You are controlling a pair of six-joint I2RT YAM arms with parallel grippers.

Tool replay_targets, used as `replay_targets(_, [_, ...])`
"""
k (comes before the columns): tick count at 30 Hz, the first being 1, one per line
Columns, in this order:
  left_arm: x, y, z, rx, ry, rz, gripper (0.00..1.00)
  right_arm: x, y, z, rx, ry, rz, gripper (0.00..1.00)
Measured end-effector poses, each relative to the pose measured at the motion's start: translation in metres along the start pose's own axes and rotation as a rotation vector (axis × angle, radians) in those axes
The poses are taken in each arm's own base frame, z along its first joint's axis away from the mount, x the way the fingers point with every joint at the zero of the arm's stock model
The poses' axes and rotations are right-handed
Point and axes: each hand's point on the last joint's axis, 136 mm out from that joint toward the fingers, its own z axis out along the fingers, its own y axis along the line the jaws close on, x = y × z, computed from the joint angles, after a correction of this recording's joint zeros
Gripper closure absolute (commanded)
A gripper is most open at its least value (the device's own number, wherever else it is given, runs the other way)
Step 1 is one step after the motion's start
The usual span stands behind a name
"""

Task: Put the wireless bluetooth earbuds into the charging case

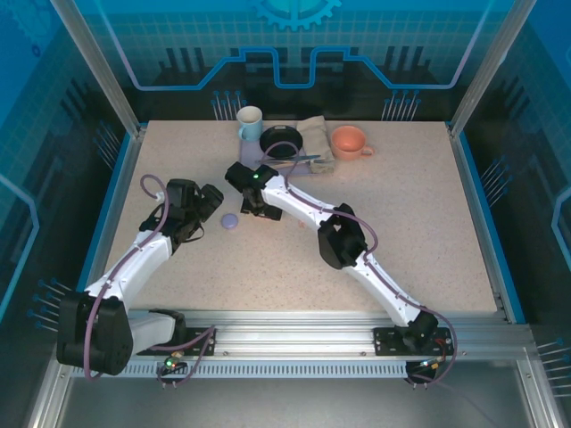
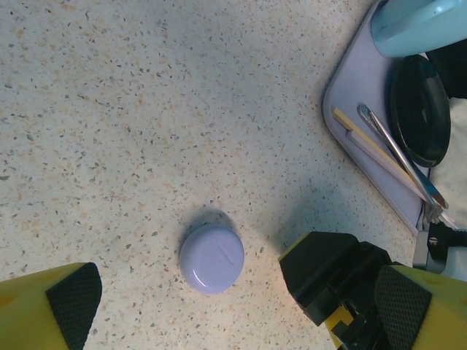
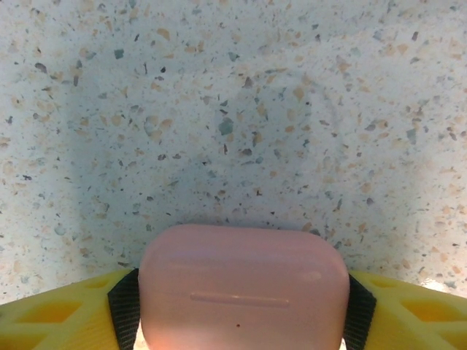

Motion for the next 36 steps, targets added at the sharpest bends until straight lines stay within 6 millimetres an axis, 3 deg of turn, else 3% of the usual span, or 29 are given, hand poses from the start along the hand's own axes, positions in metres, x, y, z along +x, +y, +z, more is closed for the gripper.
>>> replay_targets(6, [0.000,0.000,0.000,0.000,0.000,0.001,0.01,-0.002,0.001,-0.001,-0.019,0.019,-0.008,0.51])
replay_targets(12, [0.000,0.000,0.000,0.002,0.002,0.022,0.01,-0.011,0.009,-0.004,-0.063,-0.001,-0.019,0.59])
replay_targets(19, [0.013,-0.011,0.002,0.119,0.037,0.056,0.01,-0.022,-0.006,-0.044,-0.094,-0.034,-0.031,0.61])
replay_targets(23, [0.030,-0.014,0.007,0.208,0.077,0.062,0.01,-0.033,-0.020,-0.075,-0.121,-0.060,-0.018,0.57])
replay_targets(25, [0.036,-0.015,0.008,0.231,0.091,0.070,0.01,-0.041,-0.025,-0.089,-0.147,-0.080,-0.001,0.40])
replay_targets(28, [0.039,-0.026,0.006,0.267,0.087,0.083,0.01,-0.055,-0.024,-0.098,-0.177,-0.097,0.006,0.31])
replay_targets(32, [0.035,-0.027,0.005,0.260,0.060,0.076,0.01,-0.067,-0.005,-0.084,-0.203,-0.094,-0.007,0.29])
replay_targets(36, [0.028,-0.017,0.003,0.206,0.020,0.049,0.01,-0.059,0.010,-0.046,-0.179,-0.062,-0.044,0.27])
